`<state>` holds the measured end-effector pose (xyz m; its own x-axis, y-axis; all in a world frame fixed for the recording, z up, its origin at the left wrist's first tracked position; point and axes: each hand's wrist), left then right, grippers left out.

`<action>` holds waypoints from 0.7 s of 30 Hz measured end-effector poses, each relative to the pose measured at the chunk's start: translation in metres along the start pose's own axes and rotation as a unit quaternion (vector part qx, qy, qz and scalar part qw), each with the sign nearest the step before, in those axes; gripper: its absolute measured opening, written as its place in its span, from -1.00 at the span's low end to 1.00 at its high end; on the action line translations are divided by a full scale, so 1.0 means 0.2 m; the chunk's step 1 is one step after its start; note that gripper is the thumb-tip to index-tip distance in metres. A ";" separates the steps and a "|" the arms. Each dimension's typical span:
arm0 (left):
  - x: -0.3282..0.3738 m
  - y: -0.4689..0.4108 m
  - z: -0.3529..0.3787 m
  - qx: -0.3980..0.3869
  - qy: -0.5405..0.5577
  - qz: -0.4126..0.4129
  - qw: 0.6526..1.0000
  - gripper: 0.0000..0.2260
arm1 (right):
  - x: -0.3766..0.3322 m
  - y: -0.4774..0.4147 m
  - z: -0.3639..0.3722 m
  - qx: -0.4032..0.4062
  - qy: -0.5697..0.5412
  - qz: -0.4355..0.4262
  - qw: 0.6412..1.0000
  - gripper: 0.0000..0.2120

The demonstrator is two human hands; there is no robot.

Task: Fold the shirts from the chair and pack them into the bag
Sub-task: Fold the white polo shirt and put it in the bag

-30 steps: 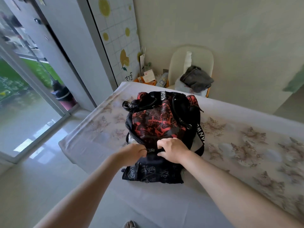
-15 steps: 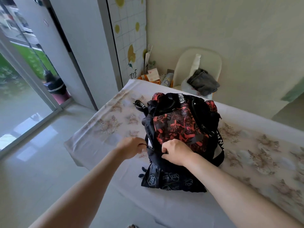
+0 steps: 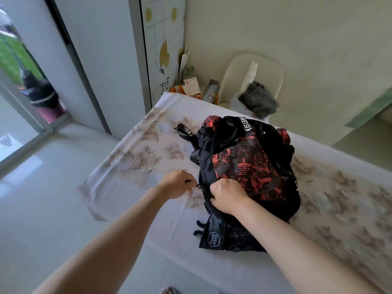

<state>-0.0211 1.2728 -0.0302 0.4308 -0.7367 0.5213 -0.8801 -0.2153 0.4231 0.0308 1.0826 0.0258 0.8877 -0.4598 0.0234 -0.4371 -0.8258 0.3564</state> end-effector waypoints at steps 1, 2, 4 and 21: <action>-0.01 -0.04 -0.01 0.028 -0.014 -0.002 1.000 -0.81 | 0.01 0.01 -0.02 -0.010 -0.035 0.002 0.999 -0.80; -0.01 -0.08 -0.02 0.064 -0.031 -0.008 0.997 -0.81 | 0.03 0.03 -0.05 -0.019 -0.069 0.006 0.997 -0.81; 0.00 -0.17 -0.03 0.137 -0.056 -0.026 0.989 -0.80 | 0.08 0.07 -0.09 -0.049 -0.105 0.017 0.993 -0.85; -0.01 -0.60 -0.07 0.218 -0.021 -0.054 0.974 -0.79 | 0.10 -0.16 0.08 0.048 -0.099 0.092 0.990 -0.37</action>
<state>0.0866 1.3098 -0.0722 0.5251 -0.7182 0.4566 -0.8350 -0.5383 0.1135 0.0598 1.0955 -0.0011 0.7504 -0.6521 -0.1075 -0.6087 -0.7453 0.2721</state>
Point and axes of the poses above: each hand's wrist, its own y-axis away from the middle knuckle, its own z-axis out of the palm, x = y × z, and after that the axes turned 10 degrees about -z, right-handed
